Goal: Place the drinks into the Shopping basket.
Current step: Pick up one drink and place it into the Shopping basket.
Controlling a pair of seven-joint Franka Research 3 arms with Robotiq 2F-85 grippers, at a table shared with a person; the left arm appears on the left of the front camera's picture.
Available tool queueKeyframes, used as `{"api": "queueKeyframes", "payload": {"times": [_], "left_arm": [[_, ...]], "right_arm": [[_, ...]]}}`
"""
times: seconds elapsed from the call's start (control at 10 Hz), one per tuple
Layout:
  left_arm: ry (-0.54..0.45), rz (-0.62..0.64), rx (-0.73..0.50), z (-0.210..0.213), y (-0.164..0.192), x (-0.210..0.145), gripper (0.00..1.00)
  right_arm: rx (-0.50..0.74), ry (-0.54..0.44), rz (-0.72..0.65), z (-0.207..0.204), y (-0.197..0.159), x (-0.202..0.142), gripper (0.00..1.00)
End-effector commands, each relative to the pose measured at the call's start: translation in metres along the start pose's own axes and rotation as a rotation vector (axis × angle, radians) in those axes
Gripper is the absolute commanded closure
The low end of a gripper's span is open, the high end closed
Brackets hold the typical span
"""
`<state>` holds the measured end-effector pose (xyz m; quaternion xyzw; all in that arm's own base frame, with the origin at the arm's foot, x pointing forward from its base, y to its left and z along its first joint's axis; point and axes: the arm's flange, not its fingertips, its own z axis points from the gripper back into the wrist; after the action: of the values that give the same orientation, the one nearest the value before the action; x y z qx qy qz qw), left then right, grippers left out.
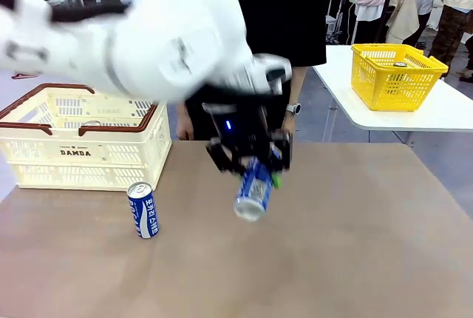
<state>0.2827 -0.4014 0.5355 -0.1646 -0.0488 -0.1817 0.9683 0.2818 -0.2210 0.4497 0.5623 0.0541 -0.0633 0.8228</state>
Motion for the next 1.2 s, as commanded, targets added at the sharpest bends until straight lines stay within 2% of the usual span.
{"api": "queueKeyframes", "payload": {"times": [0.0,0.1,0.2,0.3,0.7,0.8,0.9,1.1], "left_arm": [[-0.018,0.015,-0.012,0.042,0.012,0.004,1.0],[-0.028,0.043,-0.023,0.055,0.016,0.003,1.0],[-0.101,0.115,0.006,0.054,0.017,-0.002,1.0],[-0.038,0.019,-0.006,0.06,0.005,-0.005,1.0],[-0.041,0.035,0.011,0.057,0.006,-0.003,1.0],[-0.064,0.08,0.018,0.074,0.027,0.014,1.0],[-0.166,0.158,0.008,0.105,0.063,0.033,1.0],[-0.255,0.286,-0.01,0.152,0.152,0.074,1.0]], "right_arm": [[0.005,-0.001,-0.013,0.002,0.004,-0.001,0.0],[0.005,-0.001,-0.013,0.002,0.004,-0.001,0.0],[0.005,-0.001,-0.013,0.002,0.004,-0.001,0.0],[0.005,-0.001,-0.013,0.002,0.004,-0.001,0.0],[0.005,-0.001,-0.013,0.002,0.004,-0.001,0.0],[0.005,-0.001,-0.013,0.002,0.004,-0.001,0.0],[0.005,-0.001,-0.013,0.002,0.004,-0.001,0.0],[0.005,-0.001,-0.013,0.002,0.004,-0.001,0.0]]}}
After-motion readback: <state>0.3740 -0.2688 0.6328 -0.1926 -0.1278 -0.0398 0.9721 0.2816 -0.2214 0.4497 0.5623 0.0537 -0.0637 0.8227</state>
